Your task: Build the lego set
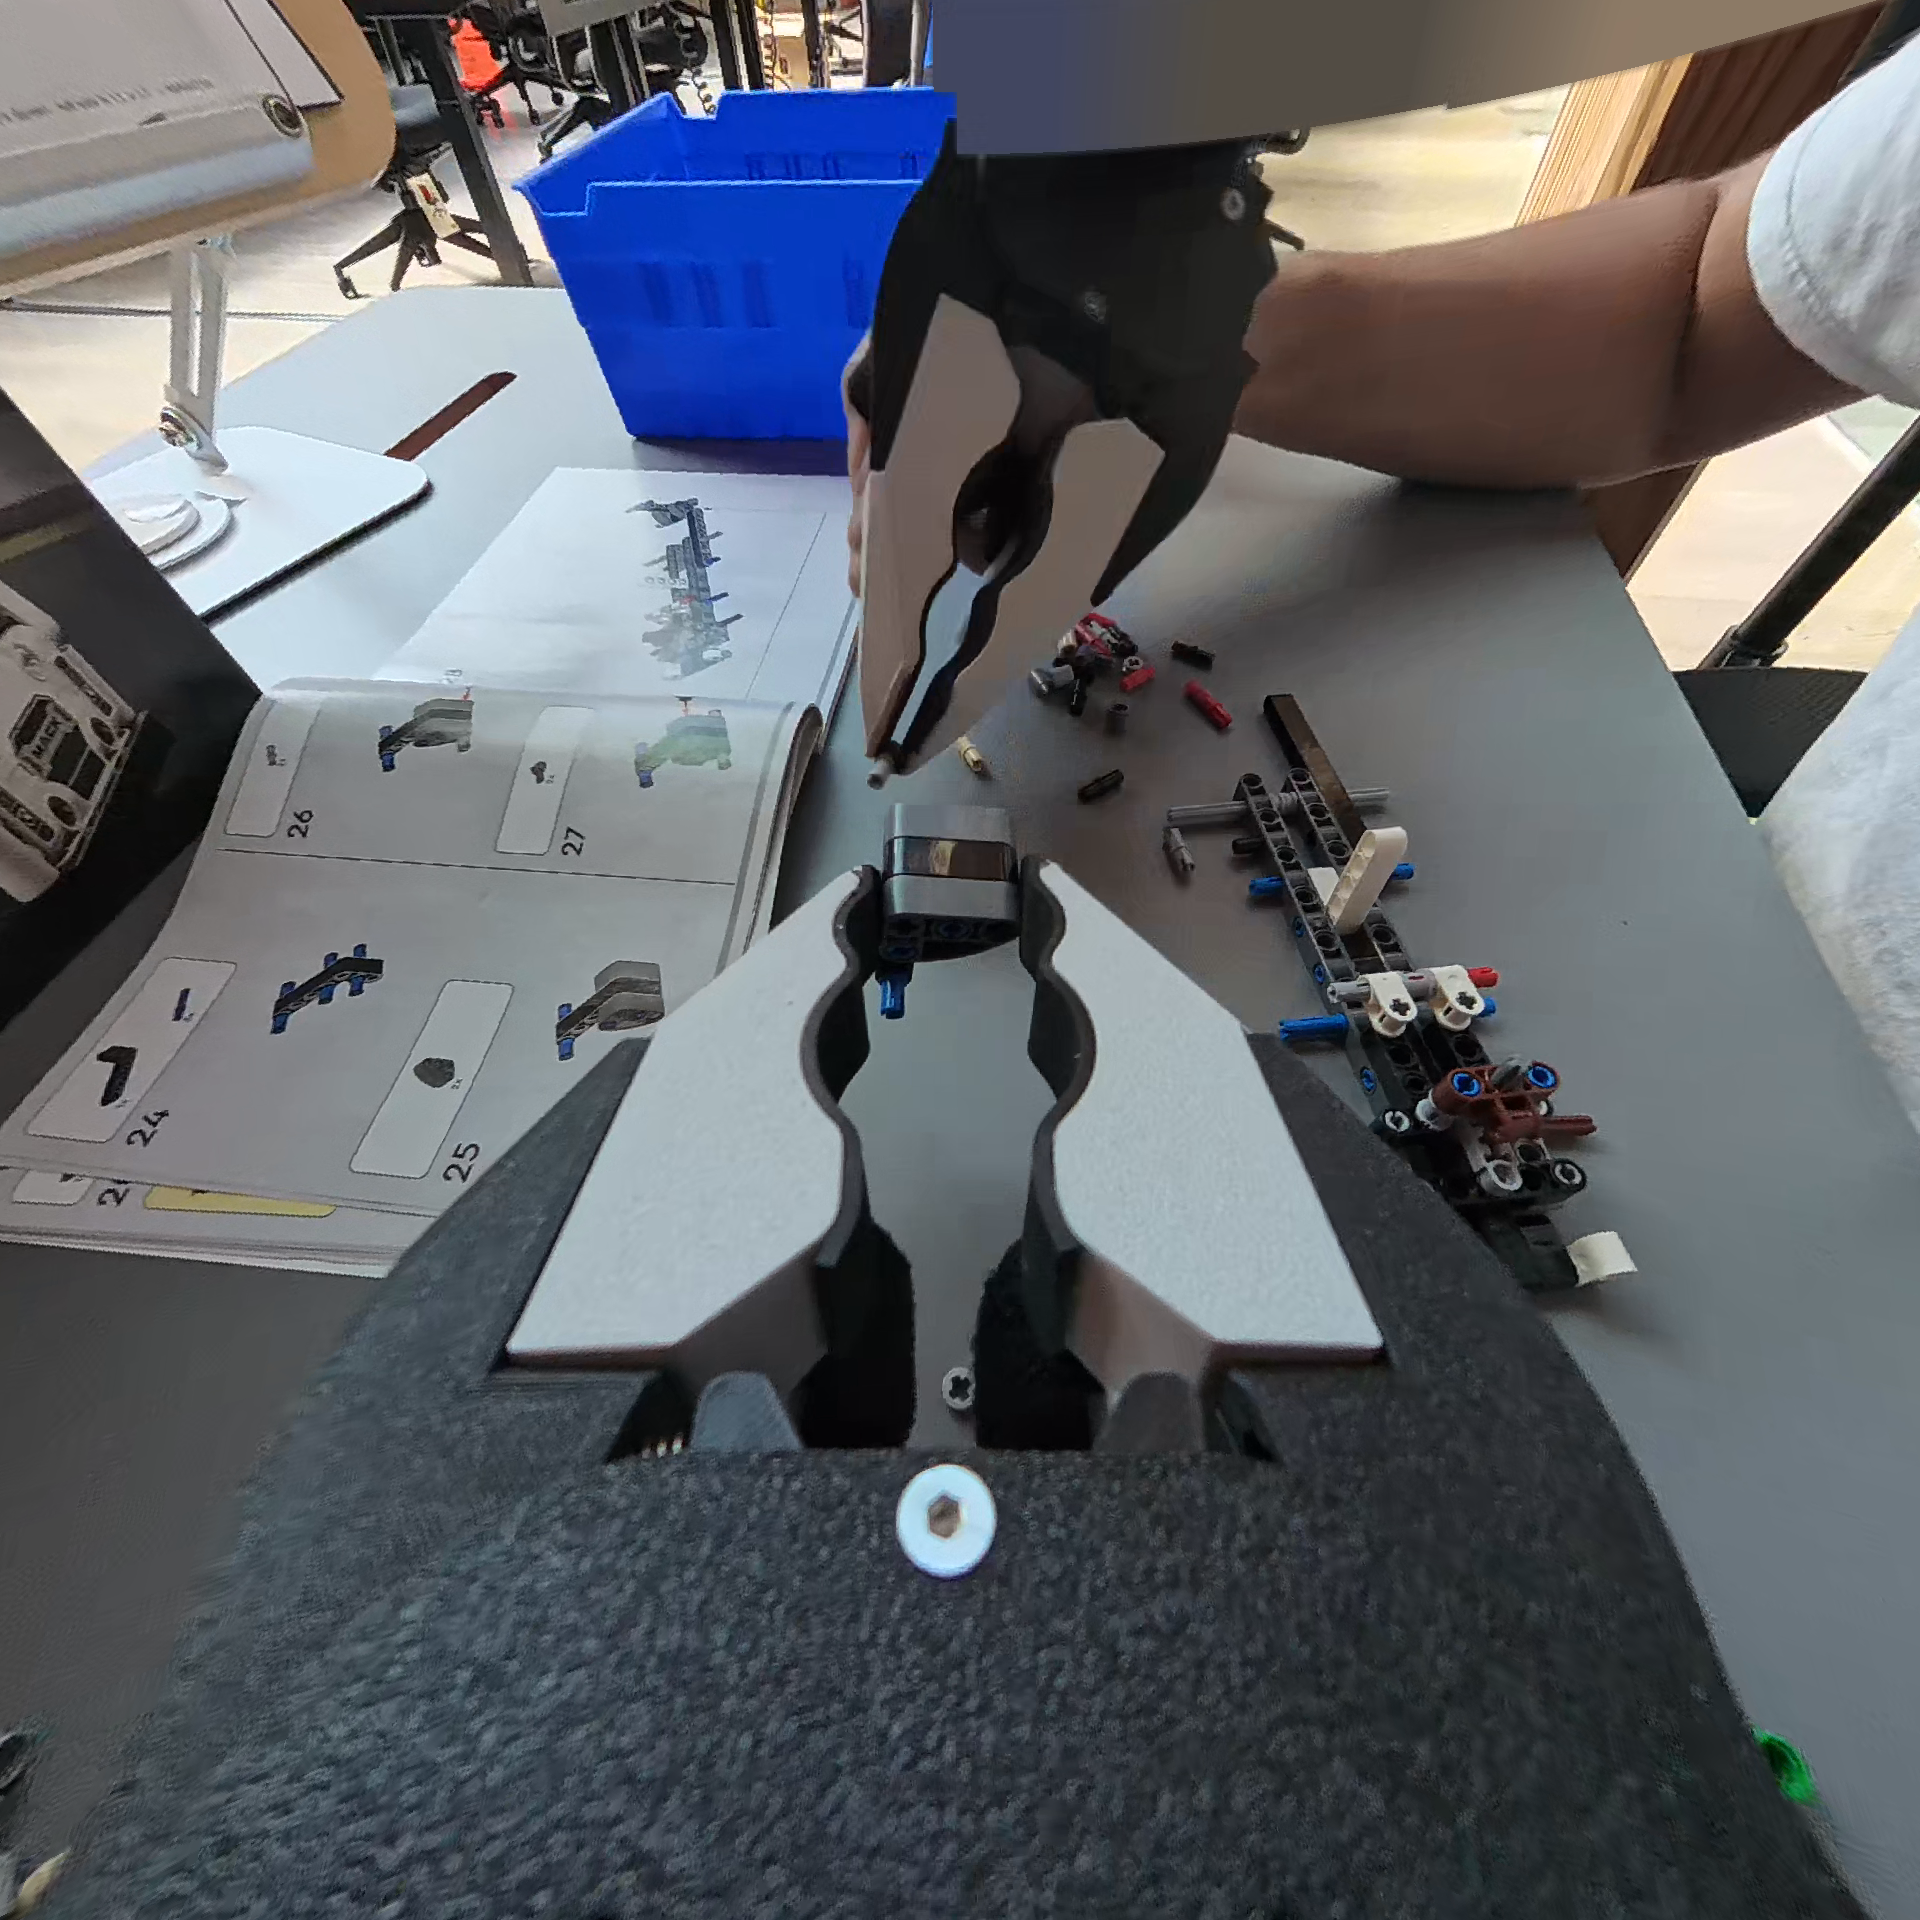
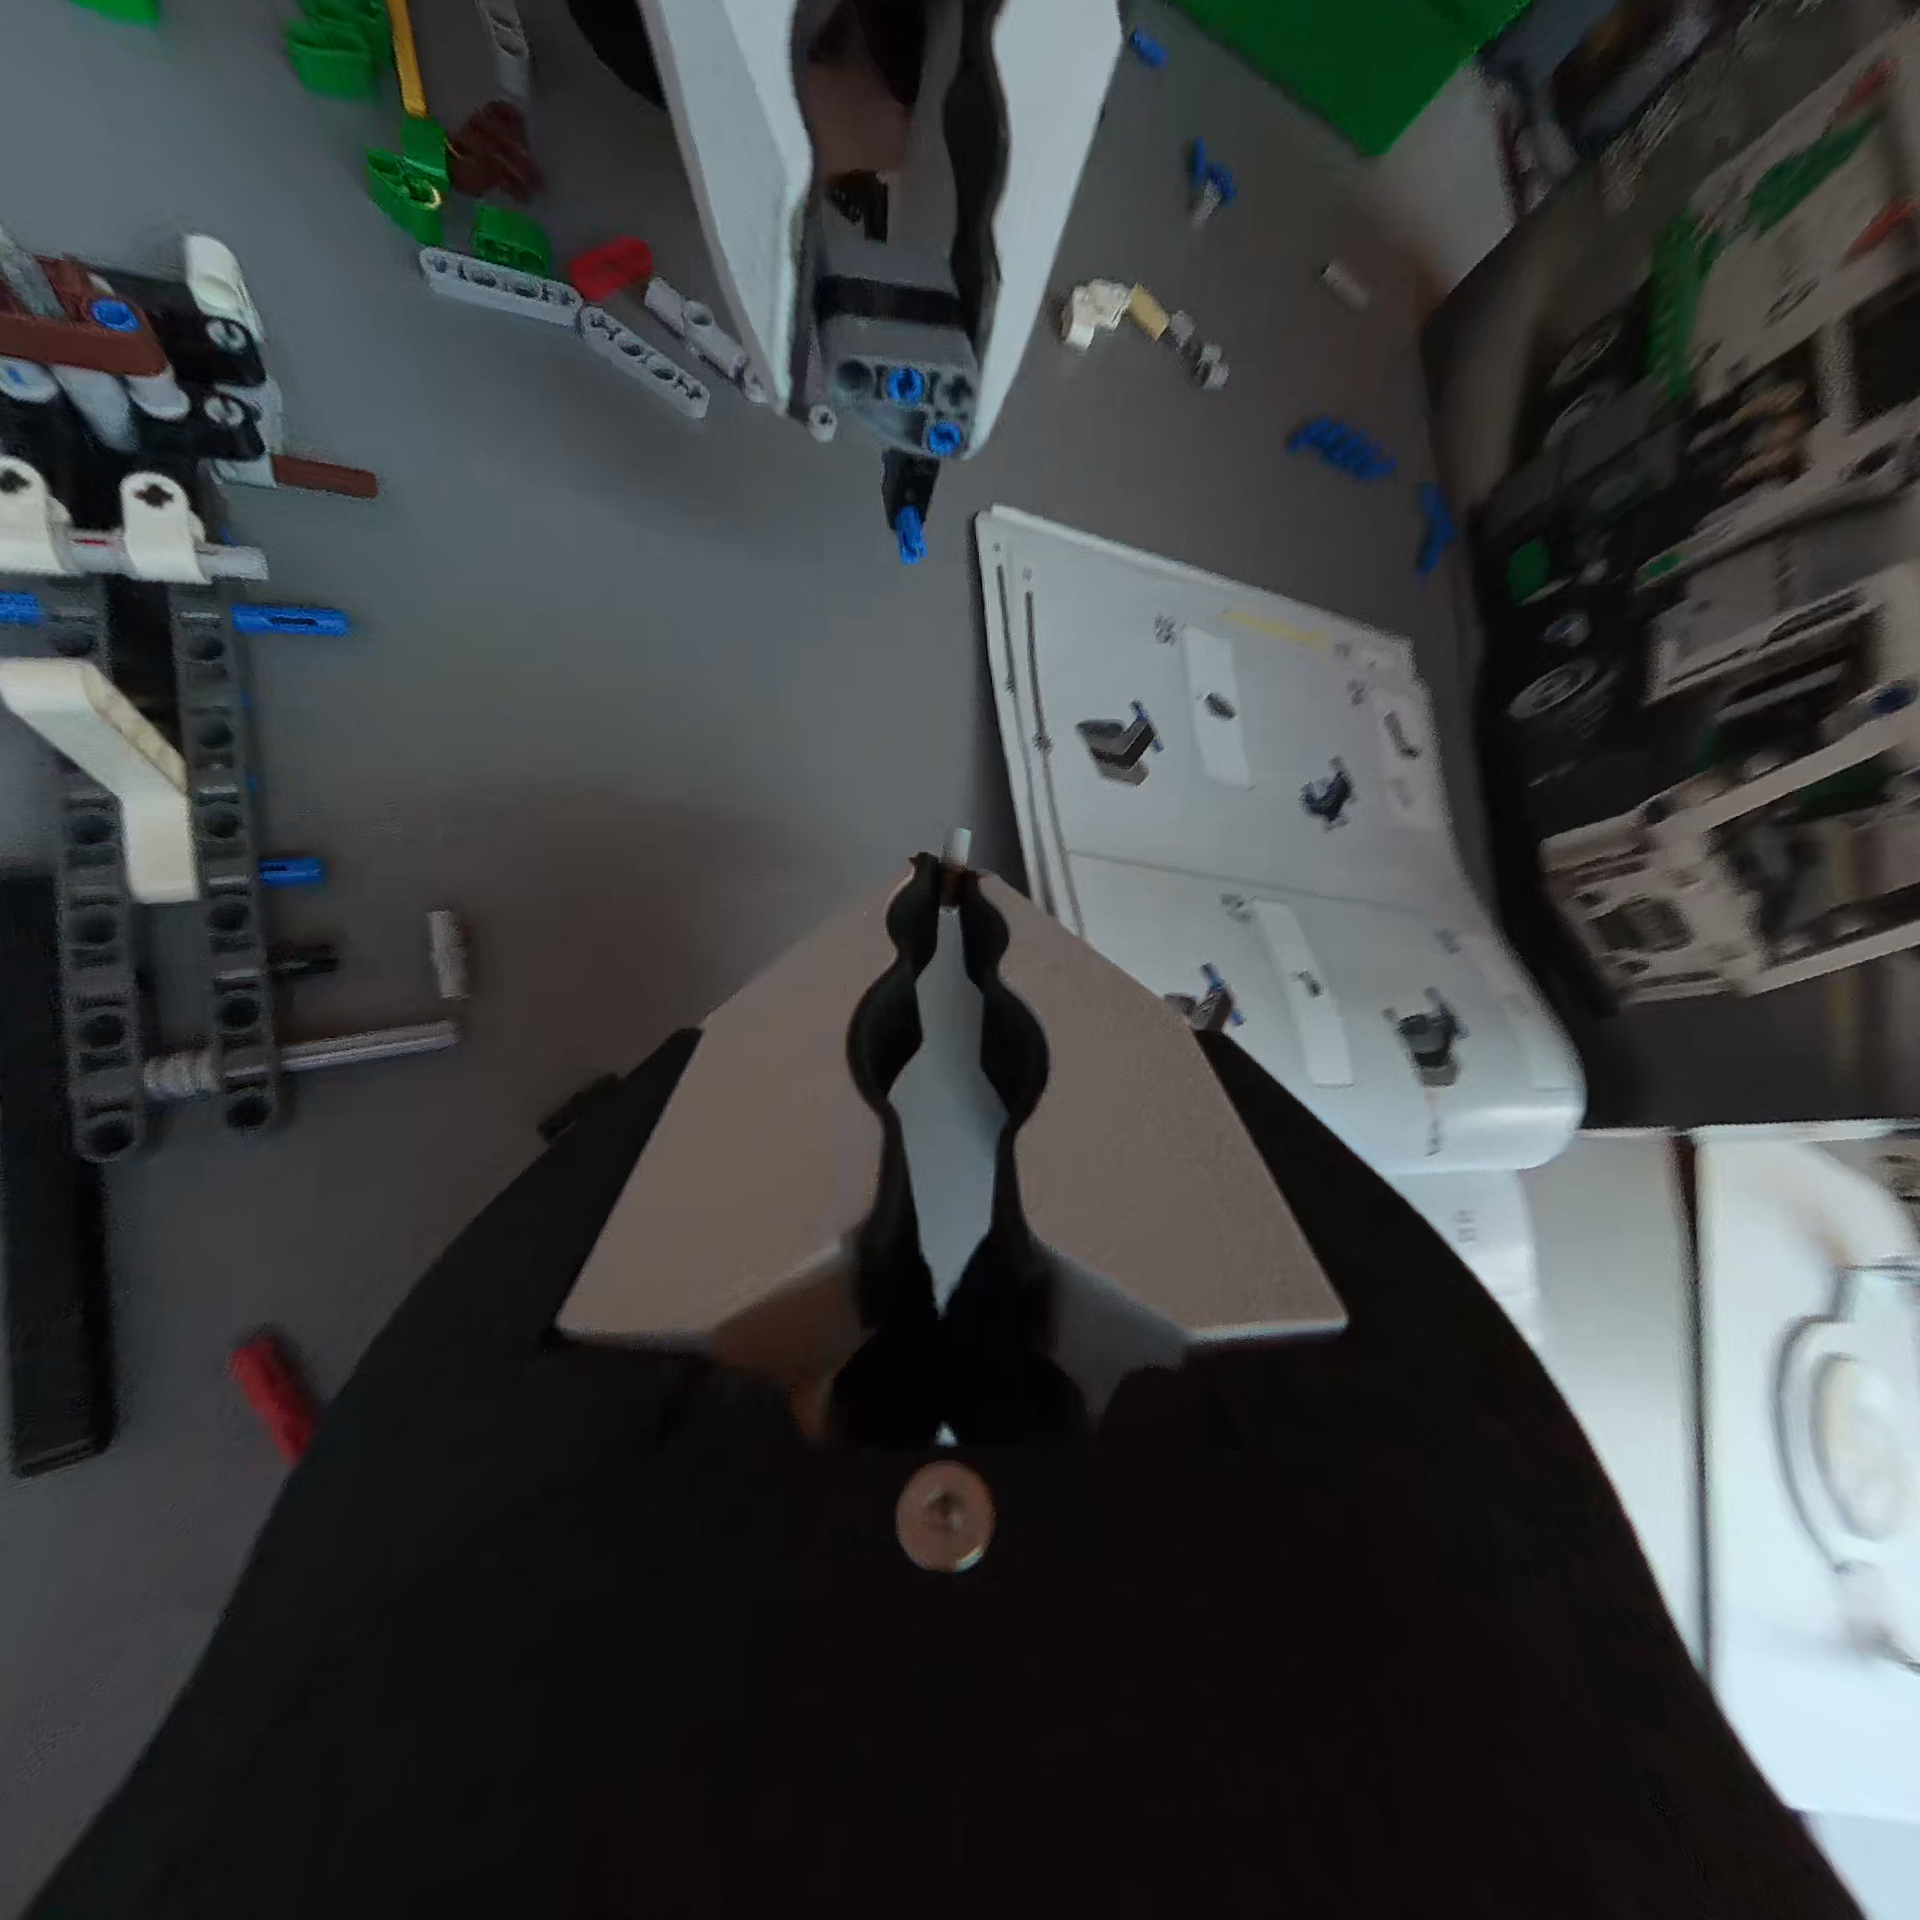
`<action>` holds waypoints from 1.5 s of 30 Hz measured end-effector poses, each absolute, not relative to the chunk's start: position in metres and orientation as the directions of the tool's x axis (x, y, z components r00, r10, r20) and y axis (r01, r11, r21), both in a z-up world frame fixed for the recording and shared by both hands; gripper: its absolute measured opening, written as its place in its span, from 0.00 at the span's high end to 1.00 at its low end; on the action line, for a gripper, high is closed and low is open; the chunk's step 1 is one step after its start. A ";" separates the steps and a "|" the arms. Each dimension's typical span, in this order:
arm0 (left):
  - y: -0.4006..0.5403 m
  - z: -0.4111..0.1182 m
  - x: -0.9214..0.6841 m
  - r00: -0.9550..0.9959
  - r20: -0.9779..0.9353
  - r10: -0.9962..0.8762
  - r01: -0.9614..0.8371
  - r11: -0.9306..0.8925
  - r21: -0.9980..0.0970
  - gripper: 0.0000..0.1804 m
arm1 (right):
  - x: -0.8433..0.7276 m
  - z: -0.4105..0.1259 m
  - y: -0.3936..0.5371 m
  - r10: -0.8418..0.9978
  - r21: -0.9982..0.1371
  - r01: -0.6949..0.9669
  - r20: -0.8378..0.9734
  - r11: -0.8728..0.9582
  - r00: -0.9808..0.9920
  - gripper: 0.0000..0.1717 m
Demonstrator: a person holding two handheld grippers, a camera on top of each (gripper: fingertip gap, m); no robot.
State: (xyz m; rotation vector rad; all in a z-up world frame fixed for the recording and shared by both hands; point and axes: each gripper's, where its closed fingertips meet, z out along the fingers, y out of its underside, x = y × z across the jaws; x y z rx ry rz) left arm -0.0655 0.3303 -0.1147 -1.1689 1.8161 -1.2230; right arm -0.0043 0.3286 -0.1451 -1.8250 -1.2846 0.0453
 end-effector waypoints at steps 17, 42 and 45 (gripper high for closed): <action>0.320 -0.126 -0.061 -0.409 -0.190 -0.893 -0.278 0.320 -0.906 0.86 | -0.055 -0.121 0.317 0.621 -0.467 0.877 0.723 0.118 0.301 0.98; 0.316 -0.144 -0.064 -0.447 -0.014 -0.895 -0.409 0.218 -0.886 0.86 | -0.062 -0.131 0.310 0.529 -0.213 0.951 0.846 0.224 0.065 0.99; 0.316 -0.142 -0.064 -0.446 0.051 -0.893 -0.429 0.164 -0.888 0.86 | -0.063 -0.129 0.310 0.497 -0.189 0.950 0.867 0.248 0.043 0.99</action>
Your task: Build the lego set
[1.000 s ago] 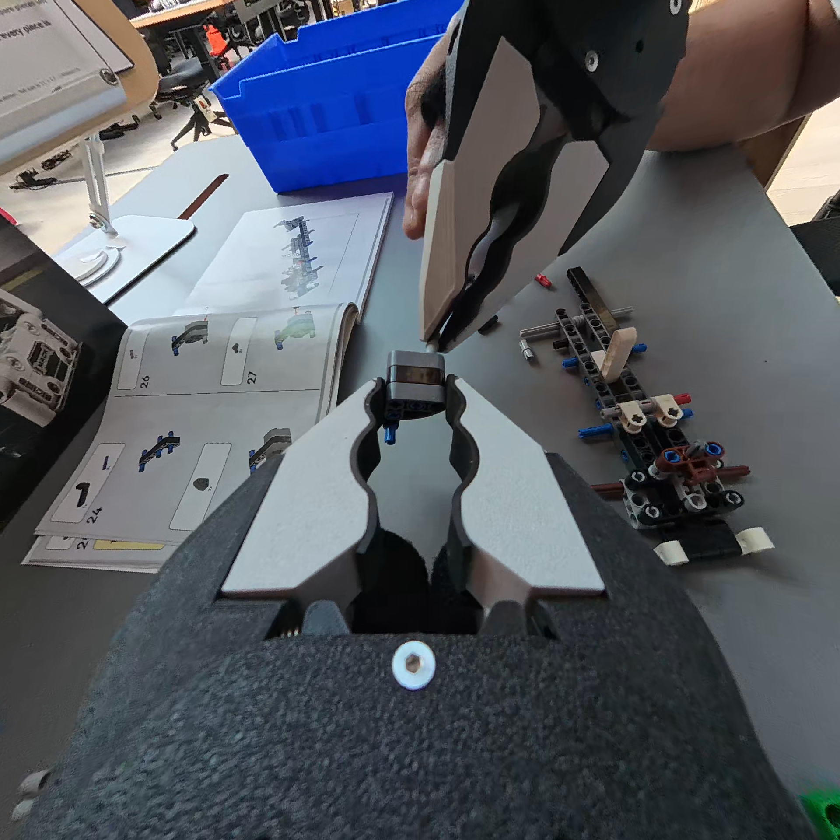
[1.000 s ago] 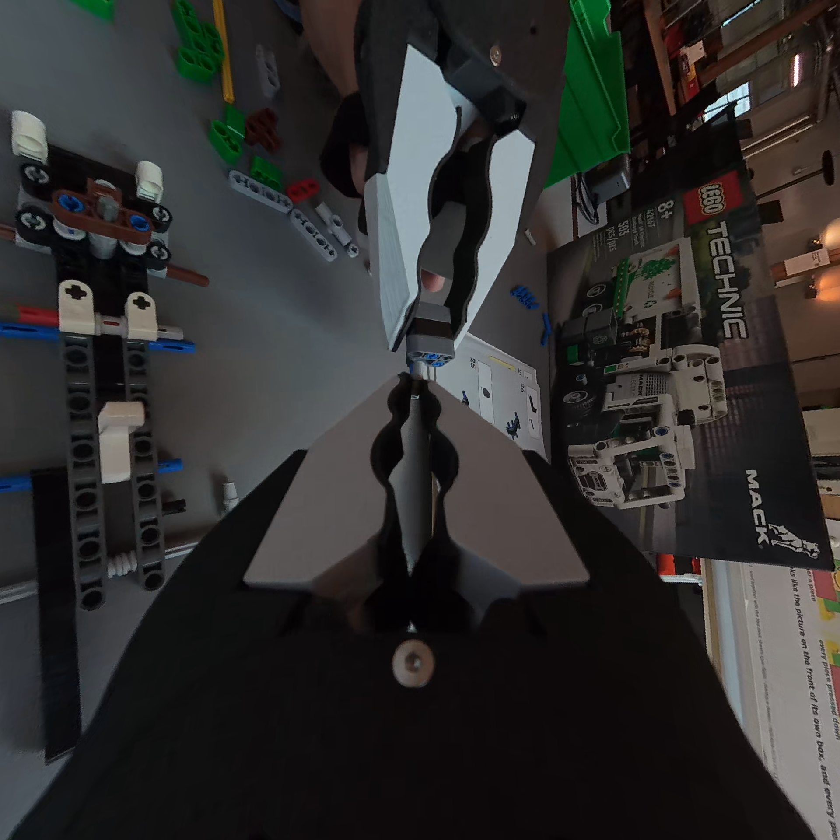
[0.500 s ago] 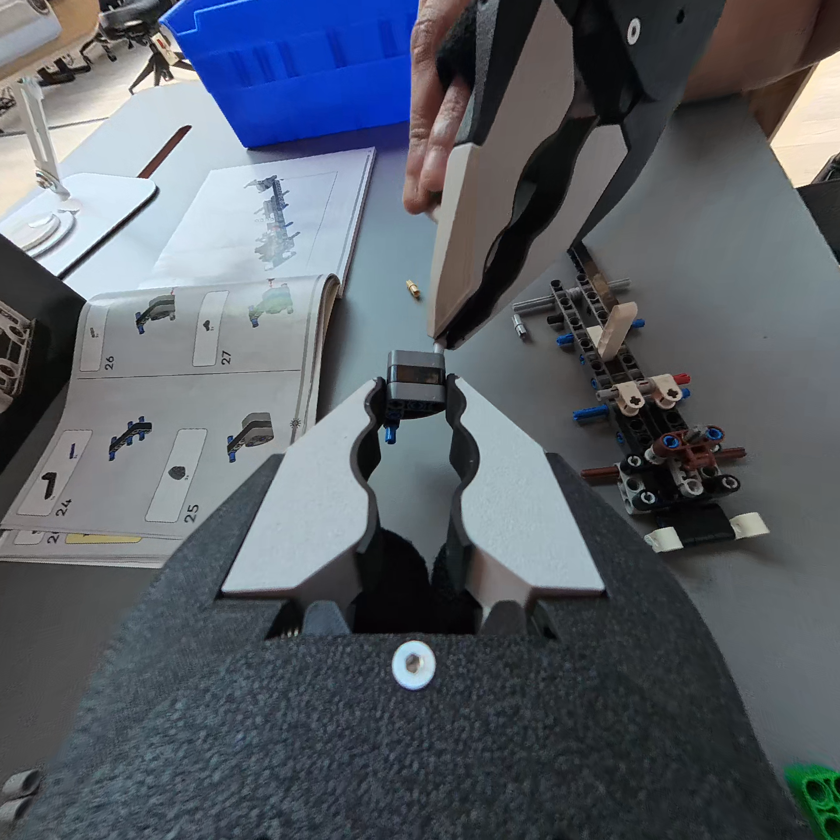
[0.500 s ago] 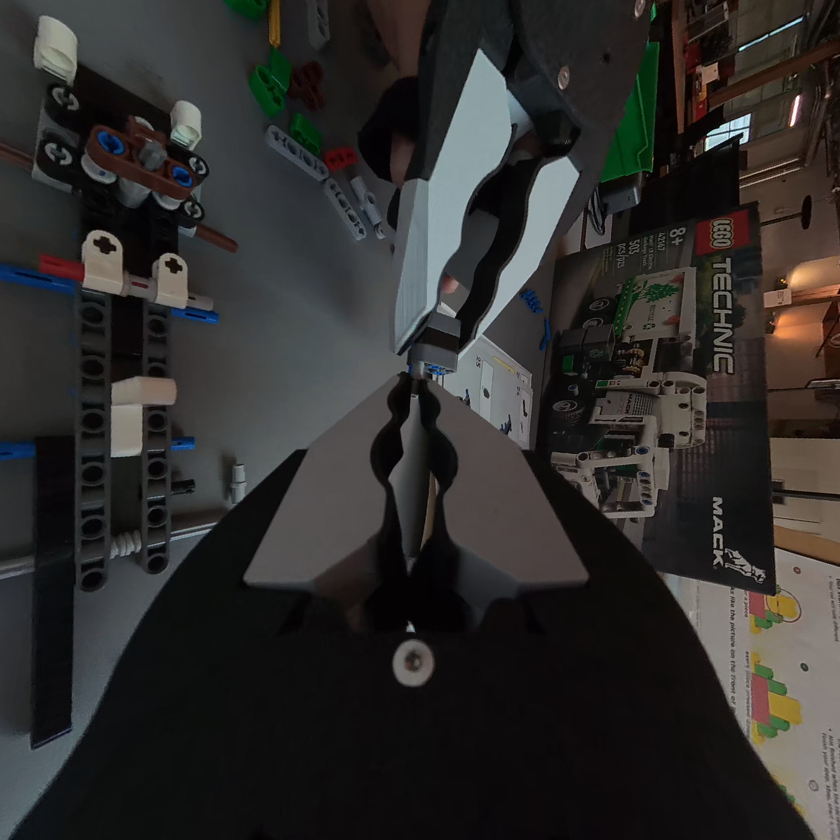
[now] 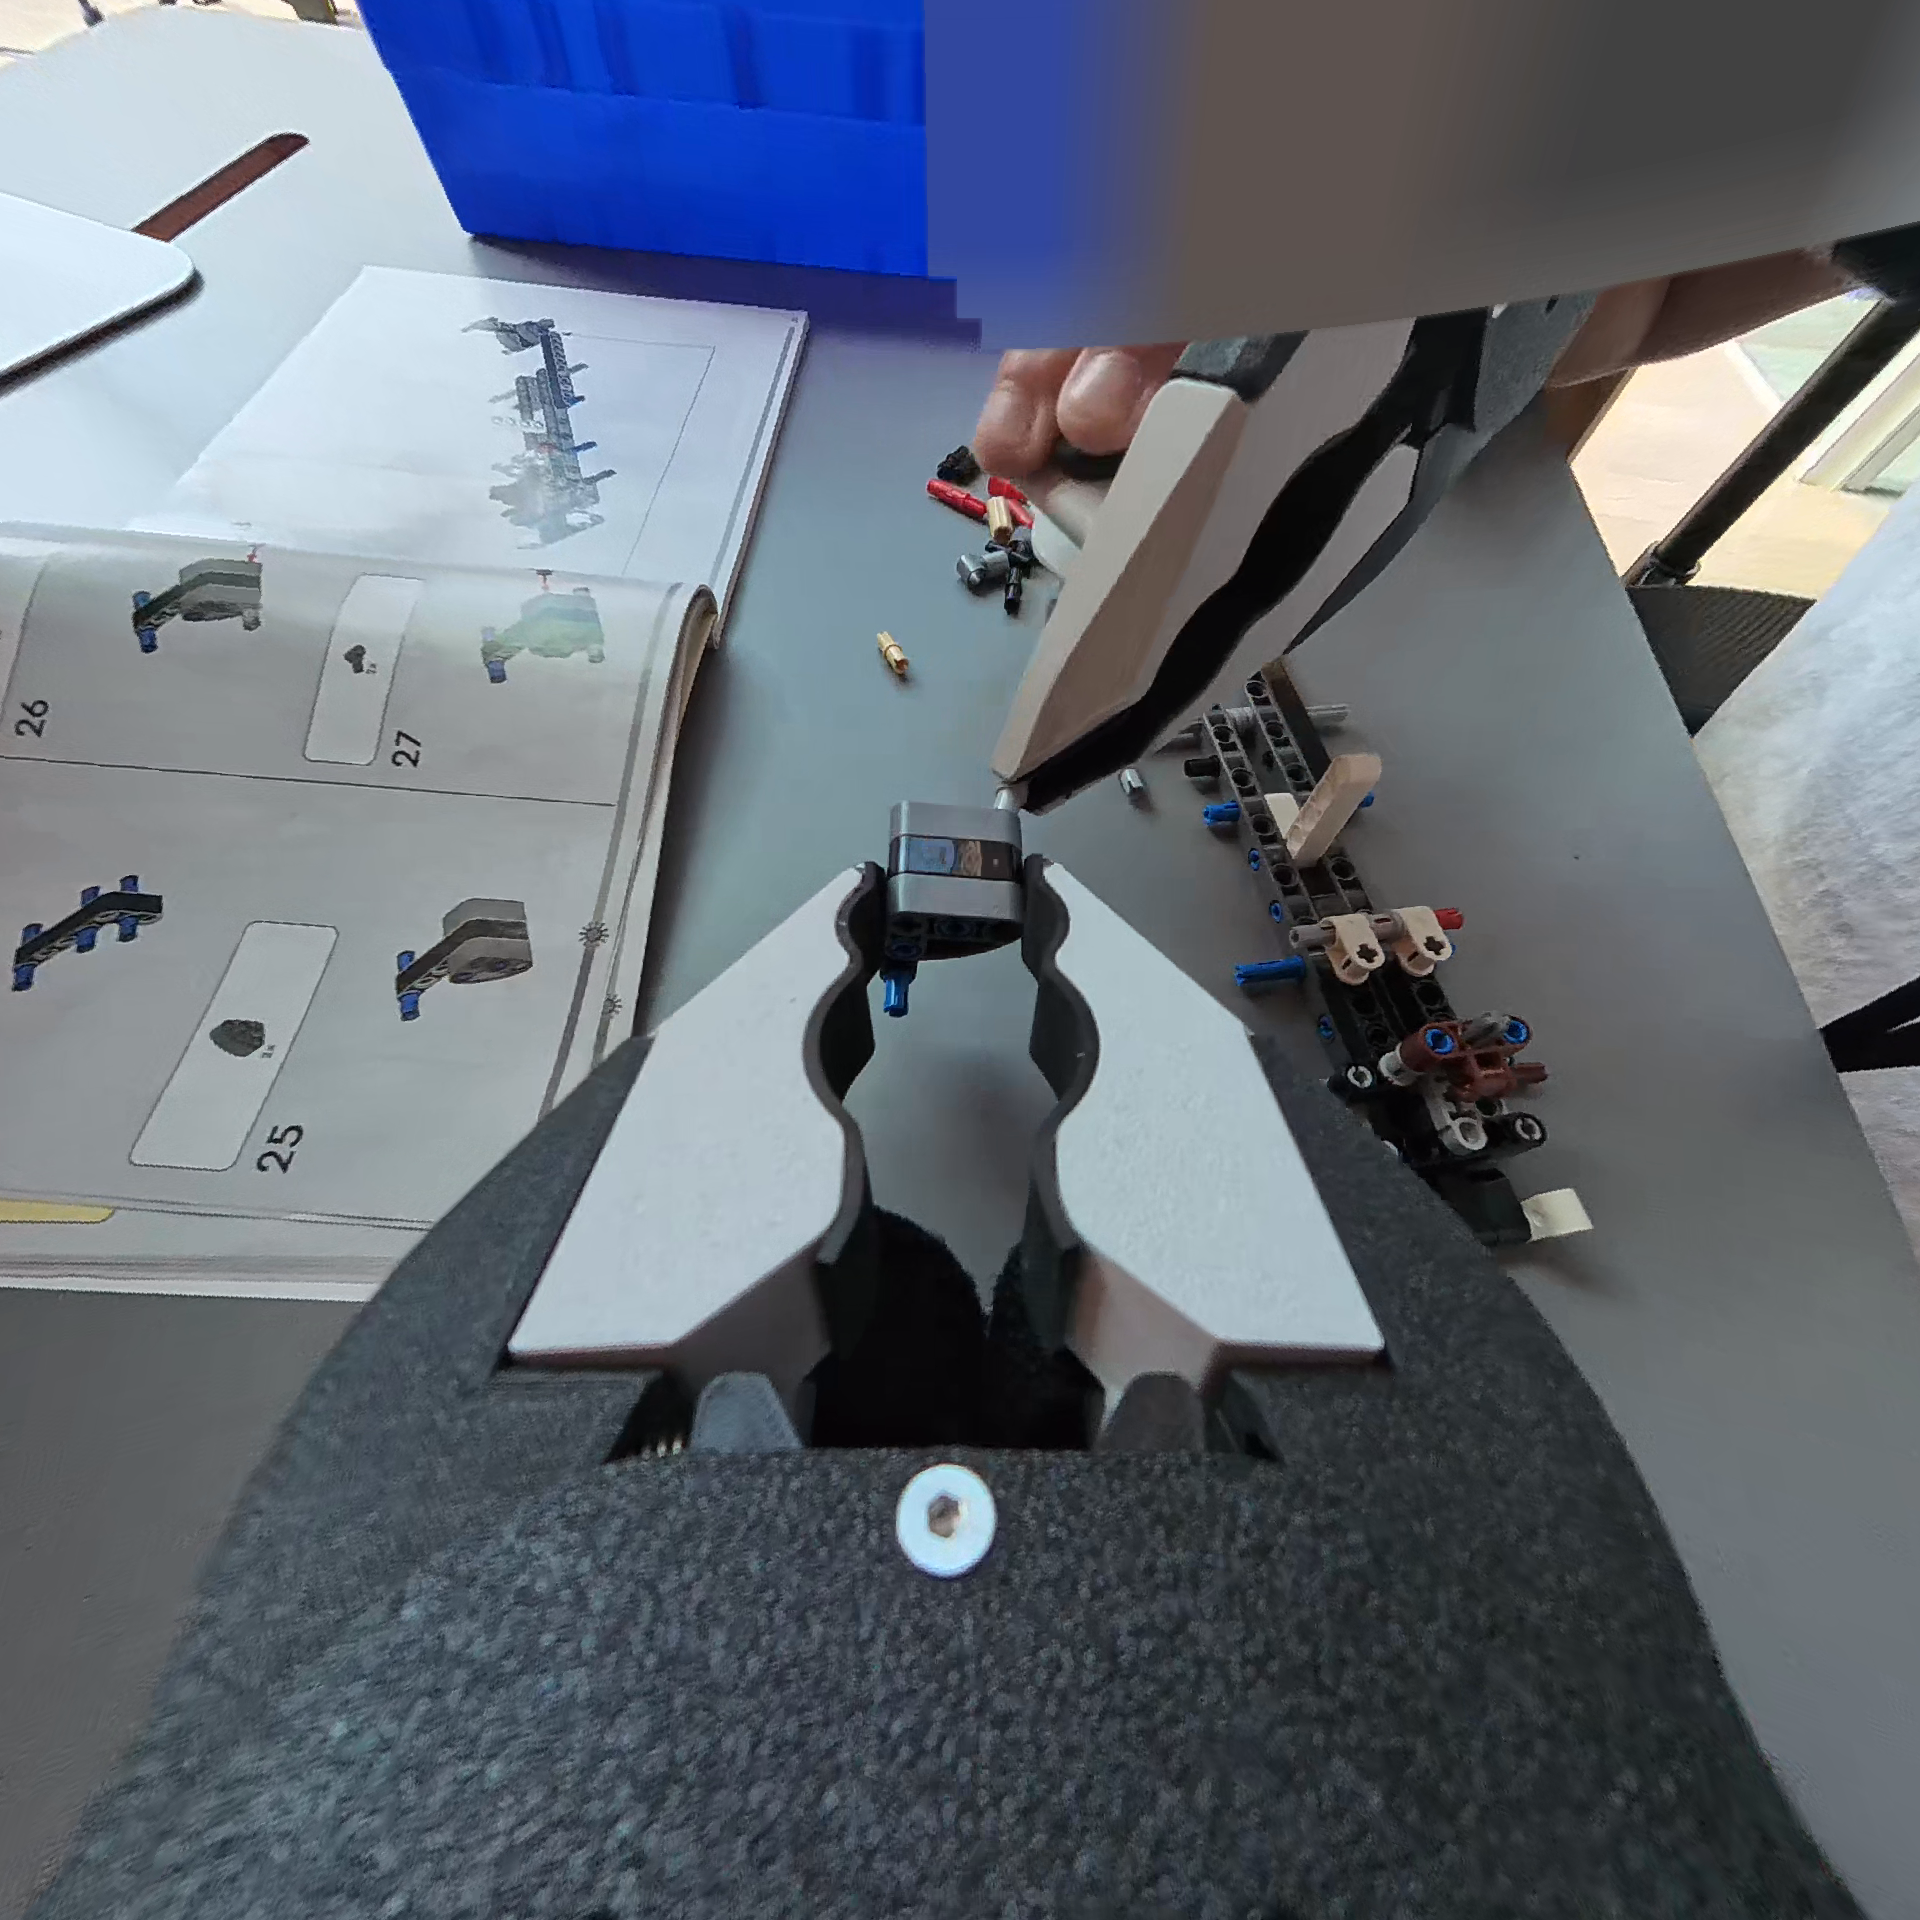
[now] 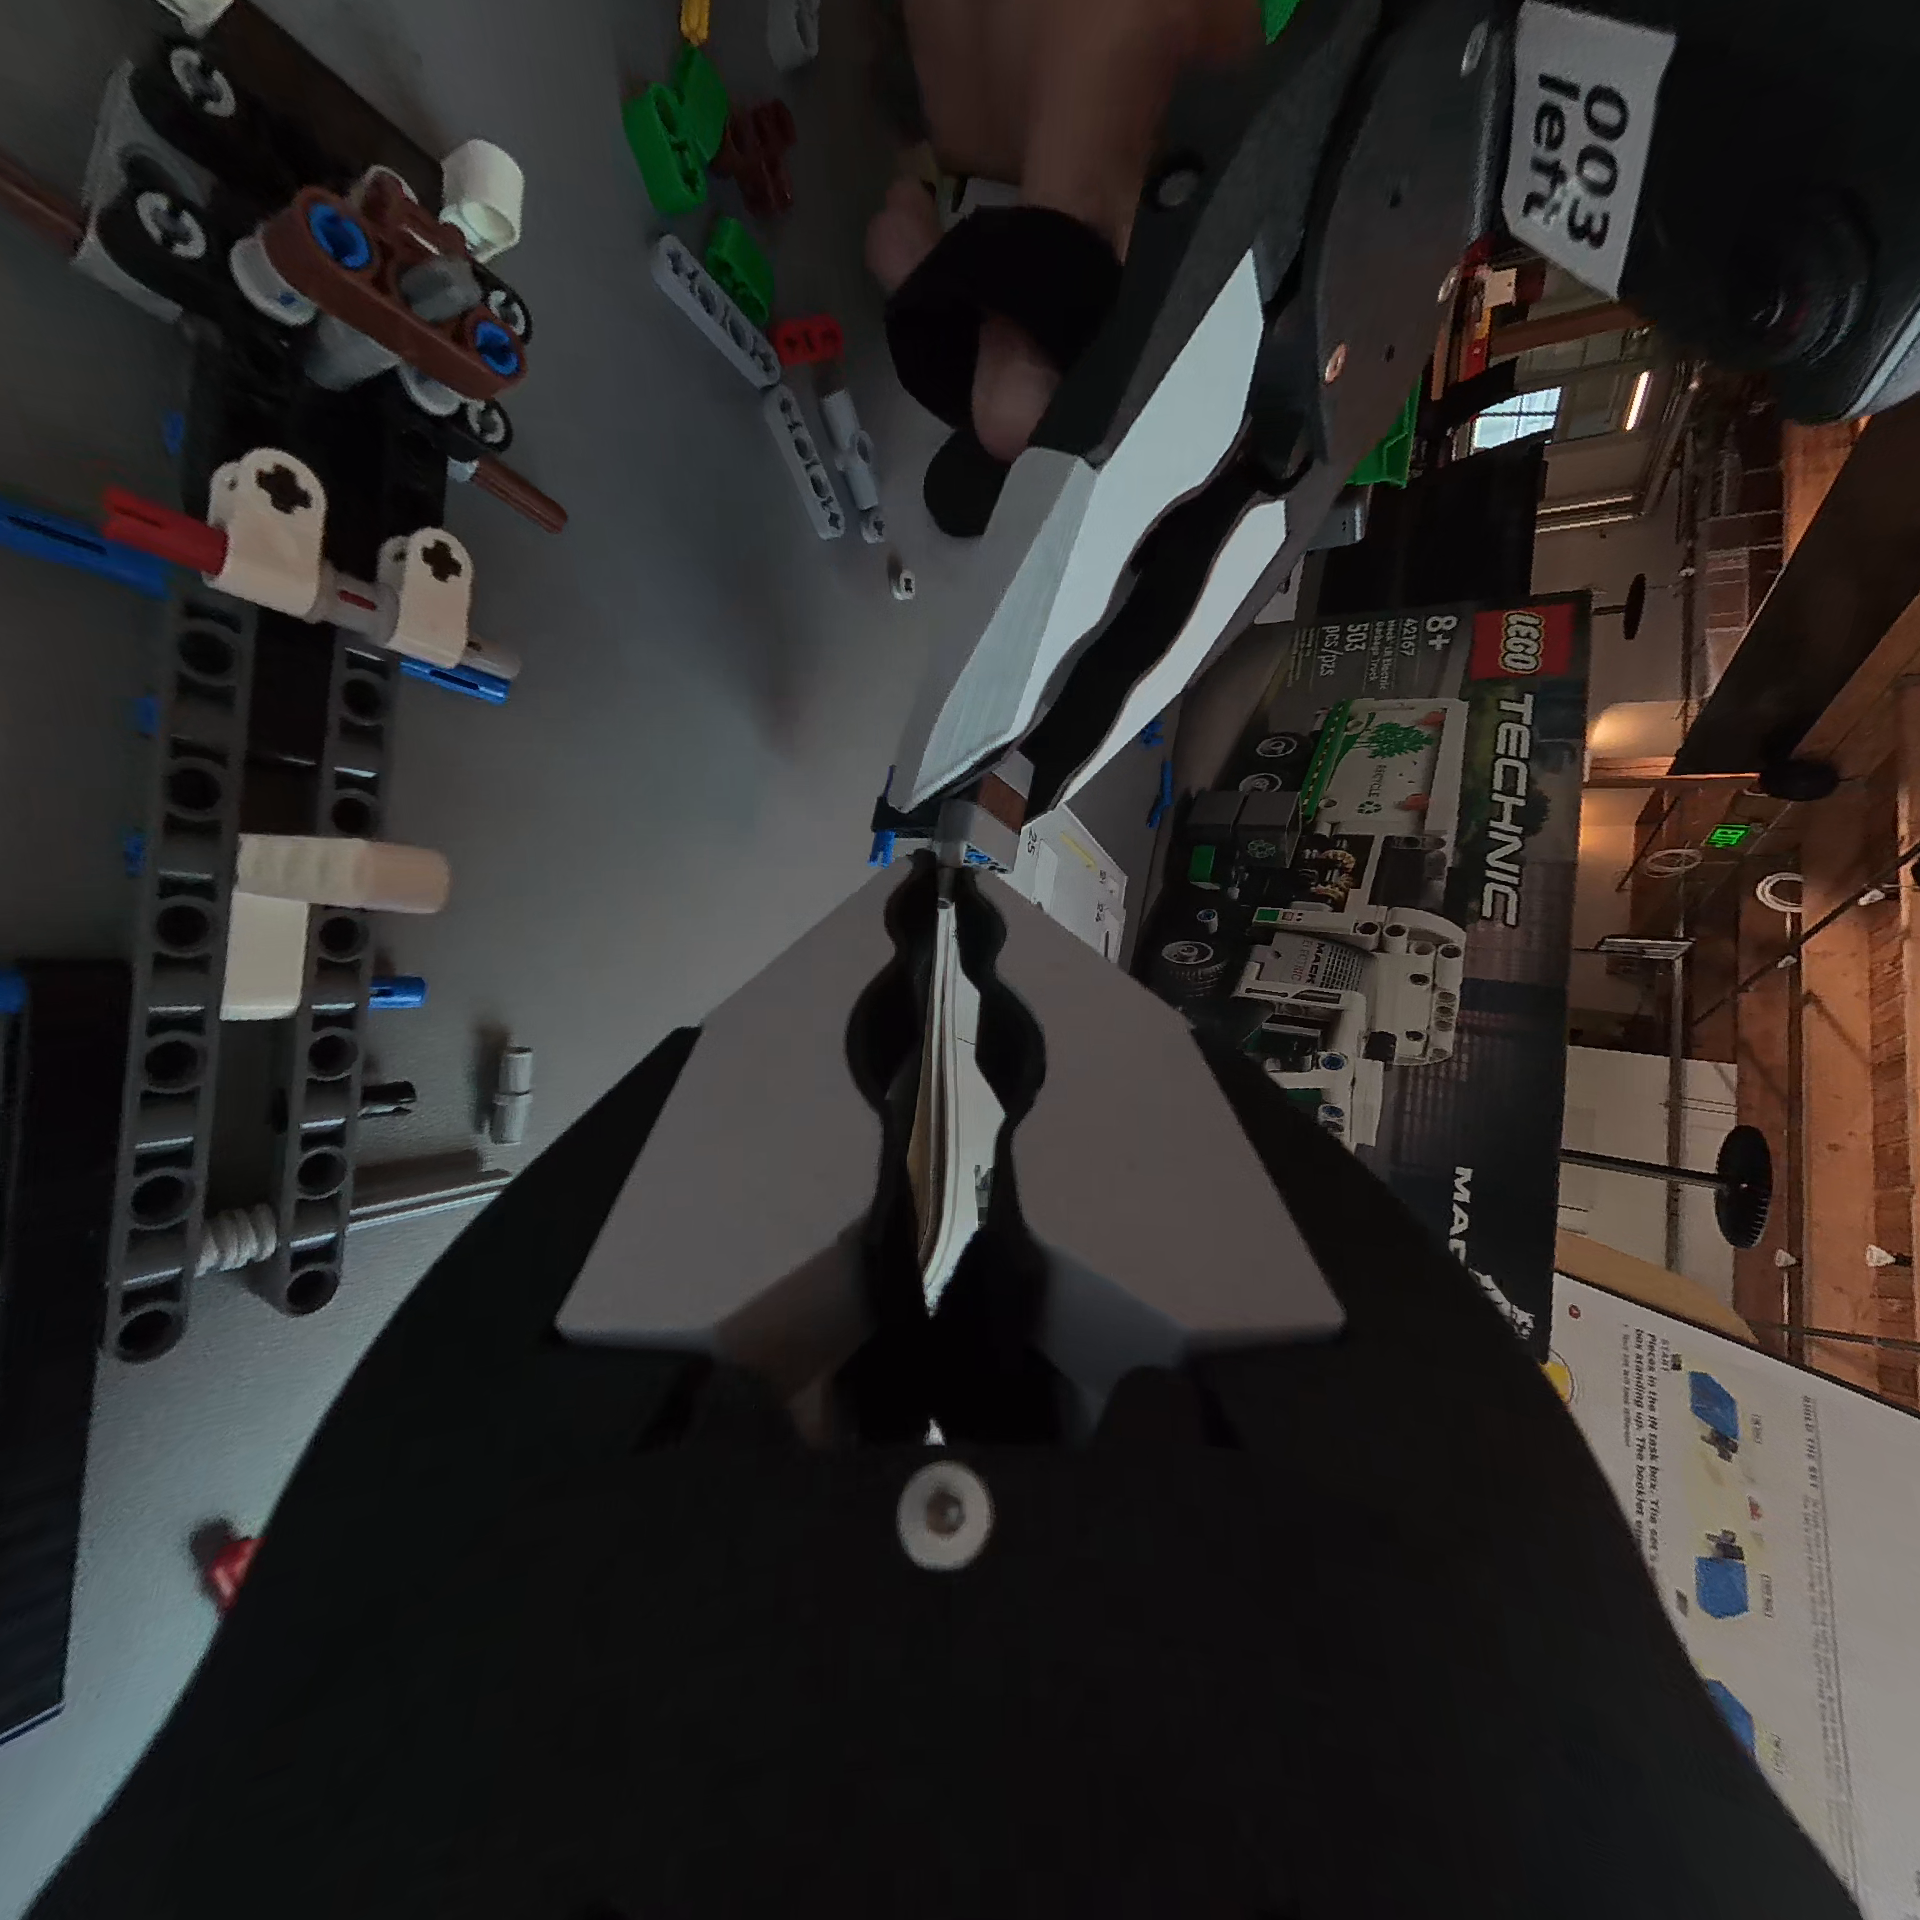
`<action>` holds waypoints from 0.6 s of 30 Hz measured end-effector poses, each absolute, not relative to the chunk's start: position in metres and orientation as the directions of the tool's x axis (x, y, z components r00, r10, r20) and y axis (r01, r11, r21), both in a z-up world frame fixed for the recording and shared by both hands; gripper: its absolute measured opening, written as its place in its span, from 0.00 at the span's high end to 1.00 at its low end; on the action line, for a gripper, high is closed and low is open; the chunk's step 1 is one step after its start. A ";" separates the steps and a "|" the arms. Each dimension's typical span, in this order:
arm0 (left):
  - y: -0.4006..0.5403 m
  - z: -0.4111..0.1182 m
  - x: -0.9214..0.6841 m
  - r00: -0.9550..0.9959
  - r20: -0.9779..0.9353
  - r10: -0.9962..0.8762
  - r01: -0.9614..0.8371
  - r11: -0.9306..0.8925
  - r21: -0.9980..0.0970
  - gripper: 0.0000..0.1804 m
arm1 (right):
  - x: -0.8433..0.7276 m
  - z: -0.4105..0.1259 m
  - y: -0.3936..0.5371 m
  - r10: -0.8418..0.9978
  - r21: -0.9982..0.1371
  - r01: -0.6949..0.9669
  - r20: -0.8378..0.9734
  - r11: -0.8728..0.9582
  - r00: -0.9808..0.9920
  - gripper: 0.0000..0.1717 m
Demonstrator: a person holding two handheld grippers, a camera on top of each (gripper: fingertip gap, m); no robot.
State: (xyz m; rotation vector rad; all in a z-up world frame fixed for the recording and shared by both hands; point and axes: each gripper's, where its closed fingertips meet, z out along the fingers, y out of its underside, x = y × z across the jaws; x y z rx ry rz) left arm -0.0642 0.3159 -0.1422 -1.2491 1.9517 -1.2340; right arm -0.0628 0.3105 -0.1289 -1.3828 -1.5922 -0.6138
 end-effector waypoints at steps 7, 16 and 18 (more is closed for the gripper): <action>0.304 -0.137 -0.074 -0.541 0.146 -0.828 -0.432 0.125 -0.893 0.86 | -0.076 -0.124 0.305 0.485 -0.250 0.909 0.872 0.334 0.062 0.99; 0.304 -0.145 -0.073 -0.532 0.142 -0.835 -0.466 0.148 -0.872 0.86 | -0.075 -0.132 0.305 0.543 -0.318 0.904 0.831 0.285 0.121 0.98; 0.302 -0.145 -0.073 -0.540 0.121 -0.833 -0.453 0.167 -0.876 0.86 | -0.076 -0.133 0.301 0.616 -0.444 0.866 0.756 0.231 0.223 0.98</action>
